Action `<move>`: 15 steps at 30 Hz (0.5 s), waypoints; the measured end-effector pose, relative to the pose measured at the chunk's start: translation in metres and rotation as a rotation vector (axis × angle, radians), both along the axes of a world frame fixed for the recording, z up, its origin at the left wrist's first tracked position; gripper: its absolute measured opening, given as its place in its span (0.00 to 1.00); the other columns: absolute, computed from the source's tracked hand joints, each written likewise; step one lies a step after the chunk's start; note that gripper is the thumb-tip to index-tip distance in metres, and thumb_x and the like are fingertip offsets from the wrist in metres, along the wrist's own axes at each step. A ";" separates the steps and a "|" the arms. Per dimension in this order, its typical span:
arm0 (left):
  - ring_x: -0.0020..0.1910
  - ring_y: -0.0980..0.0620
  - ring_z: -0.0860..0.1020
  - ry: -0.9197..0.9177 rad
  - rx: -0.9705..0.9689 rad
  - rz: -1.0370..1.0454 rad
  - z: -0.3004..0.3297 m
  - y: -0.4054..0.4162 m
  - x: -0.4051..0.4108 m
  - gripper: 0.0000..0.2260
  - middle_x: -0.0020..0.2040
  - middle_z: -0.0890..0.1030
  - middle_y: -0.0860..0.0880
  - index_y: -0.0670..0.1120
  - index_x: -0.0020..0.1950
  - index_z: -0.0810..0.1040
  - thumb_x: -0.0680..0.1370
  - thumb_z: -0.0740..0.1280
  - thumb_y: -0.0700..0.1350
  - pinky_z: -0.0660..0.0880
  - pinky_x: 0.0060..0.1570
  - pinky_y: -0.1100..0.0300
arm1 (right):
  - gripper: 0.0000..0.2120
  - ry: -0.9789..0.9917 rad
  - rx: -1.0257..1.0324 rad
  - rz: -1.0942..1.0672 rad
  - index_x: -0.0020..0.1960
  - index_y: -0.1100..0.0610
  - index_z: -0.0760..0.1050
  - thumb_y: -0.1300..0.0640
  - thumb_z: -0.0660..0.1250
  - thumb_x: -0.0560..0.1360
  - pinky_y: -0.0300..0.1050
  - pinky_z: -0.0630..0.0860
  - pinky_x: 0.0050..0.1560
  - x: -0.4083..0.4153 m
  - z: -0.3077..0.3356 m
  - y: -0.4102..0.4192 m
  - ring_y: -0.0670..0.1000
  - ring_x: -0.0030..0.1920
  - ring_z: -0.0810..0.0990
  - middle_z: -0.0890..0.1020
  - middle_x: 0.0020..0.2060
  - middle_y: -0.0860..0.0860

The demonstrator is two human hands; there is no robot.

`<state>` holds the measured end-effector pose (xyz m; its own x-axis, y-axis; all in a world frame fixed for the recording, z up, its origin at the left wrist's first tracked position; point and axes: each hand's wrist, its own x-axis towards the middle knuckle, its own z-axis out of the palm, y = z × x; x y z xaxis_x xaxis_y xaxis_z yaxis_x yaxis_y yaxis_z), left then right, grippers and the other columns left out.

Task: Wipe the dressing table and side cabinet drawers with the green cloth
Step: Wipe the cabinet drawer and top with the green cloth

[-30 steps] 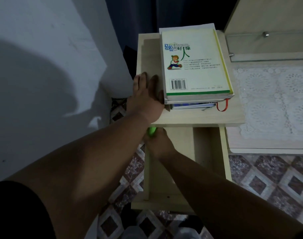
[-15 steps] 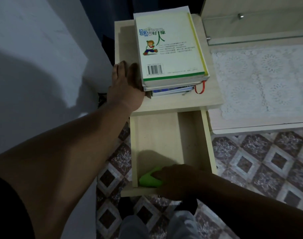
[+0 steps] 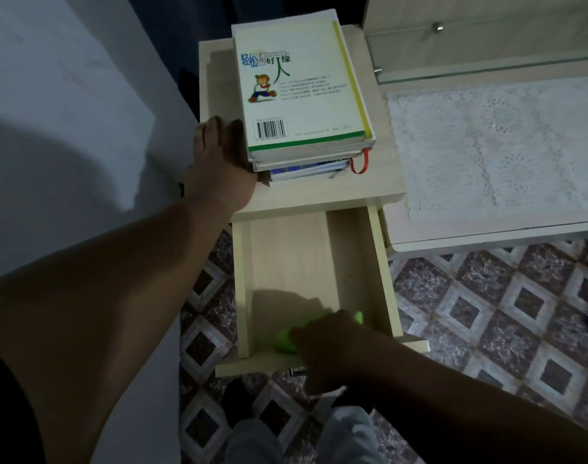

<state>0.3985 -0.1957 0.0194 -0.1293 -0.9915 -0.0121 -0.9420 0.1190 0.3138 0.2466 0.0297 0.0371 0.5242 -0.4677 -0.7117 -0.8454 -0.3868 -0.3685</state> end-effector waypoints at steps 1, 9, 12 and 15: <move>0.79 0.38 0.52 0.000 -0.008 -0.002 -0.001 0.000 0.001 0.34 0.78 0.58 0.41 0.51 0.75 0.59 0.73 0.68 0.59 0.68 0.67 0.34 | 0.34 -0.073 0.016 -0.024 0.74 0.49 0.64 0.46 0.73 0.73 0.52 0.76 0.55 0.008 0.001 -0.001 0.58 0.55 0.80 0.79 0.59 0.55; 0.78 0.39 0.55 0.001 -0.039 0.001 -0.003 -0.002 0.000 0.32 0.77 0.61 0.43 0.53 0.72 0.59 0.73 0.70 0.56 0.69 0.66 0.34 | 0.25 0.370 0.109 0.108 0.72 0.56 0.67 0.46 0.65 0.78 0.62 0.69 0.64 -0.011 0.013 -0.006 0.62 0.61 0.77 0.78 0.62 0.58; 0.75 0.38 0.60 0.035 -0.069 0.001 -0.001 -0.001 0.000 0.30 0.72 0.66 0.42 0.54 0.67 0.61 0.71 0.73 0.54 0.73 0.60 0.34 | 0.30 0.208 0.119 0.069 0.71 0.59 0.68 0.44 0.69 0.76 0.66 0.66 0.69 0.002 0.010 -0.006 0.63 0.63 0.76 0.77 0.63 0.58; 0.74 0.39 0.63 0.048 -0.091 -0.015 -0.001 -0.001 0.002 0.30 0.69 0.68 0.42 0.53 0.66 0.62 0.70 0.75 0.53 0.76 0.57 0.34 | 0.32 -0.102 -0.040 0.021 0.69 0.57 0.69 0.44 0.72 0.71 0.60 0.73 0.62 0.016 -0.002 -0.002 0.62 0.56 0.79 0.80 0.55 0.58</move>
